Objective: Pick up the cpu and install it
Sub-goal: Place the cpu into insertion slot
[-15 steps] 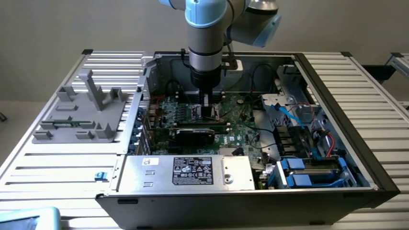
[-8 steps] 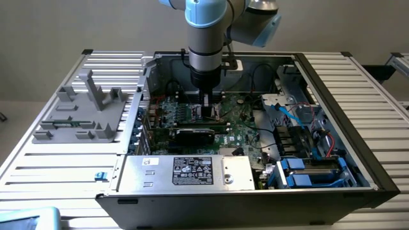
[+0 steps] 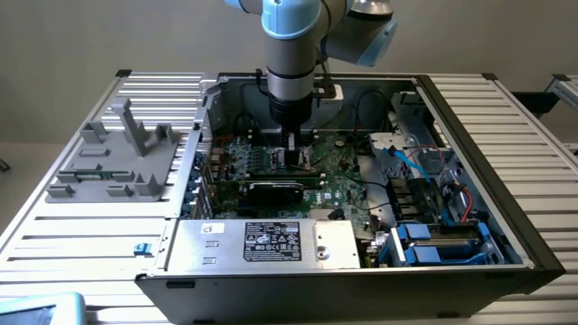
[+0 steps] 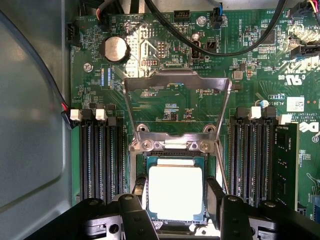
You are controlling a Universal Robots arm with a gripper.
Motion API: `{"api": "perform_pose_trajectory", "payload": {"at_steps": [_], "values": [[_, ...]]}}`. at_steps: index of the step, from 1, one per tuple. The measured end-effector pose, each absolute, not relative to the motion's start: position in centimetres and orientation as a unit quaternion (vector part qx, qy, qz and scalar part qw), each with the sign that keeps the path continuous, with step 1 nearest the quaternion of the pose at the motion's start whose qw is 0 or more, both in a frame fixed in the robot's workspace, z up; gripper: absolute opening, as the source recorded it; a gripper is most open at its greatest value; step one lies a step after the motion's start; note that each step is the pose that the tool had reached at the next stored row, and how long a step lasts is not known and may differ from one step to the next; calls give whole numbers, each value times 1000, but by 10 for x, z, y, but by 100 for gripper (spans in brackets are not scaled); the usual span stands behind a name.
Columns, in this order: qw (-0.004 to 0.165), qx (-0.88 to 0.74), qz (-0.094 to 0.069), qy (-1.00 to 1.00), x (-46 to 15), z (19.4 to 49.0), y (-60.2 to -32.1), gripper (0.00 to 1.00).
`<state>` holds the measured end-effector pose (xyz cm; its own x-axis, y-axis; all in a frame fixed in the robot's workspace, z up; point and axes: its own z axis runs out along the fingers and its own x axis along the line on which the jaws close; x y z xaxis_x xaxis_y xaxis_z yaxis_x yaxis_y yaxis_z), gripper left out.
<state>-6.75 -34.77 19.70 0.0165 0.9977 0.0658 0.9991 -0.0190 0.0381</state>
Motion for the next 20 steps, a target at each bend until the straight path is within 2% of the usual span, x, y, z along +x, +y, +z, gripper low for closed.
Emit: {"api": "perform_pose_trajectory", "payload": {"at_steps": [5,6,10,20], "values": [[9,-713,-37,-700,-68,197,-348,57],[9,-713,-37,-700,-68,197,-348,64],[9,-713,-37,-700,-68,198,-348,64],[9,-713,-37,-700,-66,243,-348,64]]}}
